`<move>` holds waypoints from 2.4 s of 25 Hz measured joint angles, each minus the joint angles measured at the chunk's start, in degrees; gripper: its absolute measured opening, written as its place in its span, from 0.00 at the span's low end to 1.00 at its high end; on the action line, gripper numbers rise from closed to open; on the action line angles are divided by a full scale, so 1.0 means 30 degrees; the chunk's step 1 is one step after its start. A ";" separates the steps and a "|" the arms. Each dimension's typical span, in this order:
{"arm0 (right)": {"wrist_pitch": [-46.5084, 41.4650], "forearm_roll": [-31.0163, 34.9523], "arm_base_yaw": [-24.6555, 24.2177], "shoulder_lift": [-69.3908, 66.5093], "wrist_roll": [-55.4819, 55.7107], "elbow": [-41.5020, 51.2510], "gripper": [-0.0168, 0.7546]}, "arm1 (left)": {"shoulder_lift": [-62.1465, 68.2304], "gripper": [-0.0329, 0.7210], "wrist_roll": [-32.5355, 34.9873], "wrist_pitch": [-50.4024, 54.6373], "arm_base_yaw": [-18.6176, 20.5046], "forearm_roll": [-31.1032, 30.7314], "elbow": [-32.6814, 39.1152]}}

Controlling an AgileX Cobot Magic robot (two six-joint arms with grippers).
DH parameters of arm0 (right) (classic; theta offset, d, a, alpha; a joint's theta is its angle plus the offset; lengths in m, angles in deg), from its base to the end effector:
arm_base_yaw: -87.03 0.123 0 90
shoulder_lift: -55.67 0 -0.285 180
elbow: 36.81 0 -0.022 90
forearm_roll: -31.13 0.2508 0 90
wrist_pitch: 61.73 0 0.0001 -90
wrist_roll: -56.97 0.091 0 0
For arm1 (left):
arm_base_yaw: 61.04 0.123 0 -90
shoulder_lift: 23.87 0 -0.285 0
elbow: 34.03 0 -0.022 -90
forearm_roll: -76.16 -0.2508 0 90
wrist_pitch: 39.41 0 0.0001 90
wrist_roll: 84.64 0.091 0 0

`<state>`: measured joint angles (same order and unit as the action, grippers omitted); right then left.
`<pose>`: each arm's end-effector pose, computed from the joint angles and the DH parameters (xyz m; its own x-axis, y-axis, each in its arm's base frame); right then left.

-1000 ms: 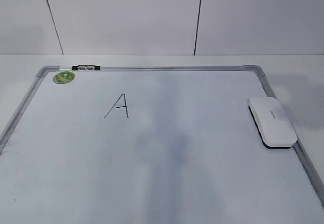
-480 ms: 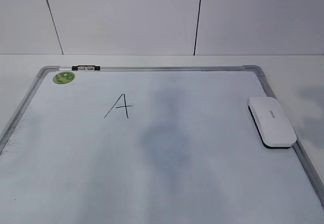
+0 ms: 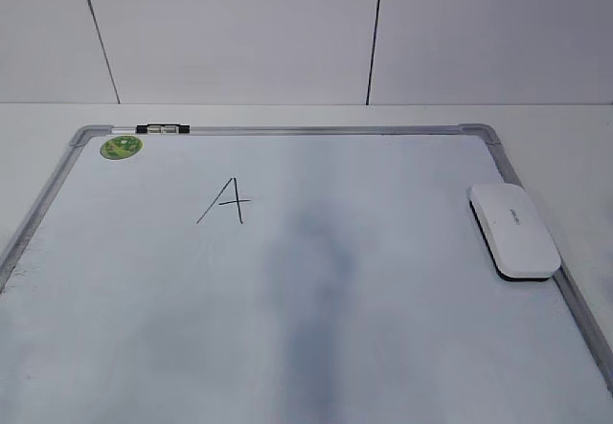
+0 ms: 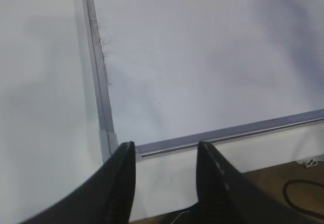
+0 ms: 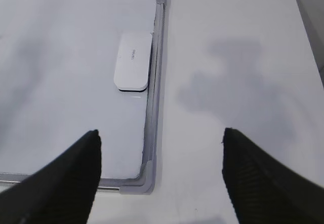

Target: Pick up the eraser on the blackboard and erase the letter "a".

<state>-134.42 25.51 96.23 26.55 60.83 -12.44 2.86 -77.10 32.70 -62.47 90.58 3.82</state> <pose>0.0139 -0.0064 0.3751 -0.5844 -0.0562 -0.8095 -0.0624 0.9978 -0.0243 0.0232 -0.0222 0.3149 -0.7100 0.0690 -0.7009 0.2261 0.9648 -0.1341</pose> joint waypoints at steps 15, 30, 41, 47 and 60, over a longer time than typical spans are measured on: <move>-0.0074 0.0002 0.0000 0.5298 -0.0520 0.7121 0.79 | -0.2169 0.45 0.0000 -0.1479 -0.0365 -0.1829 0.2705; 0.2200 0.0111 0.0000 0.5342 -0.0721 0.8064 0.79 | -0.2169 0.45 0.0000 -0.2906 -0.1071 -0.2538 0.3416; 0.2287 0.0111 0.0000 0.5342 -0.0753 0.8064 0.79 | -0.2169 0.45 0.0000 -0.2906 -0.1071 -0.2538 0.3416; 0.2300 0.0111 -0.0613 0.5379 -0.0753 0.8064 0.79 | -0.2862 0.45 0.0000 -0.2942 -0.1071 -0.2538 0.3416; 0.2374 0.0111 -0.3792 0.7372 -0.0753 0.8064 0.79 | -0.6118 0.45 0.0000 -0.2873 -0.0691 -0.2538 0.3416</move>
<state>-127.30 25.84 84.85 48.67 58.57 11.75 -15.49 -77.10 24.08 -64.55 82.96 14.07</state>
